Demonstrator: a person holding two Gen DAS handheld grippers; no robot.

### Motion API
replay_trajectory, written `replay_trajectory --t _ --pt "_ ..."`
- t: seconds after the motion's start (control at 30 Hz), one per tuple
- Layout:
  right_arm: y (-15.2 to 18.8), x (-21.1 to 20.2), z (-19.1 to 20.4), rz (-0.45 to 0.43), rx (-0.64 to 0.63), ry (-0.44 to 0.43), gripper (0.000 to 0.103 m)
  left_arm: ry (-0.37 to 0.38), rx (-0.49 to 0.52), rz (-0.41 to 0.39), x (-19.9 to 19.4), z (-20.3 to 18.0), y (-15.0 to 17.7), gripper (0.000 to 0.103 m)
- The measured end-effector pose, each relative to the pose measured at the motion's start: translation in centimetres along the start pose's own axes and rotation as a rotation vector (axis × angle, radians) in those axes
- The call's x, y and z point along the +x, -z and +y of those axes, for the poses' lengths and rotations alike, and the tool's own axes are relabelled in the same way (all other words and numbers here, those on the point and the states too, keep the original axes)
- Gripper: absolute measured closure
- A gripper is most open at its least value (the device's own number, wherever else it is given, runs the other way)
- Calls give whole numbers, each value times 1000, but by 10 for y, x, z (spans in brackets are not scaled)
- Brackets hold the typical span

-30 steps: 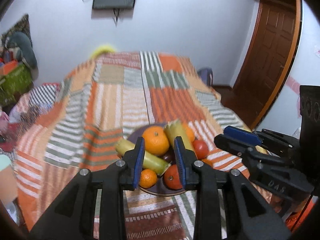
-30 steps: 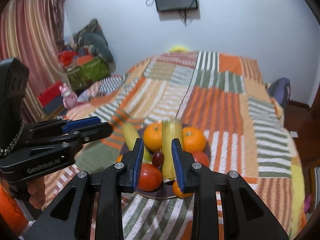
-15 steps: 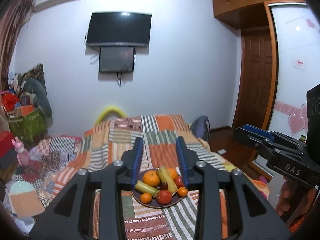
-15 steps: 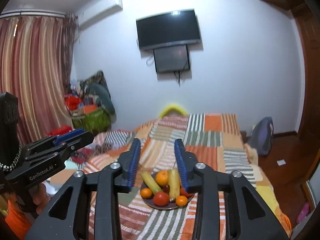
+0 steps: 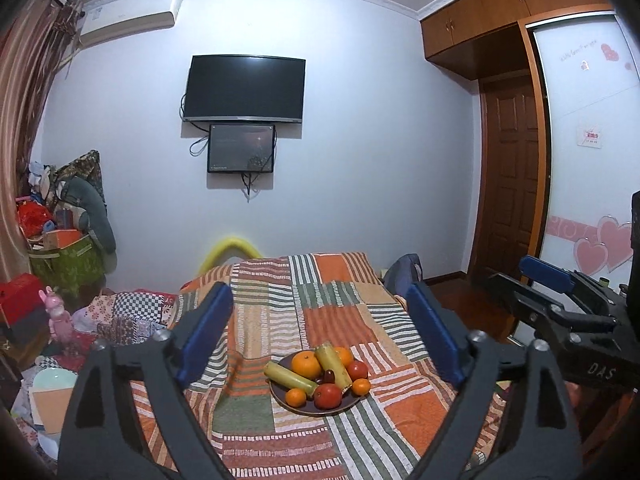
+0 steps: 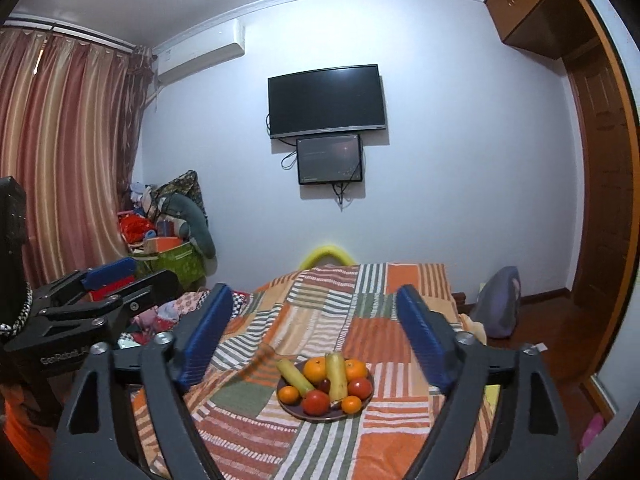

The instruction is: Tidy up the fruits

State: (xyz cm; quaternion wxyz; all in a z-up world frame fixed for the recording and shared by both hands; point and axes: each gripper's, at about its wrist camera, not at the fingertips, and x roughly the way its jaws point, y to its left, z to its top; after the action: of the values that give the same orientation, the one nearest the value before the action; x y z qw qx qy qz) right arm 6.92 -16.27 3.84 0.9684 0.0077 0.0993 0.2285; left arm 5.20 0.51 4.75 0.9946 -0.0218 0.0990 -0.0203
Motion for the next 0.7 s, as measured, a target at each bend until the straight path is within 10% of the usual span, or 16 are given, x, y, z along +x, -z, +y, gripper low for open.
replay_trajectory --t 0.7 --pt "9 -14 4 -10 -19 77 0 -11 1 -1 -4 -1 7 3"
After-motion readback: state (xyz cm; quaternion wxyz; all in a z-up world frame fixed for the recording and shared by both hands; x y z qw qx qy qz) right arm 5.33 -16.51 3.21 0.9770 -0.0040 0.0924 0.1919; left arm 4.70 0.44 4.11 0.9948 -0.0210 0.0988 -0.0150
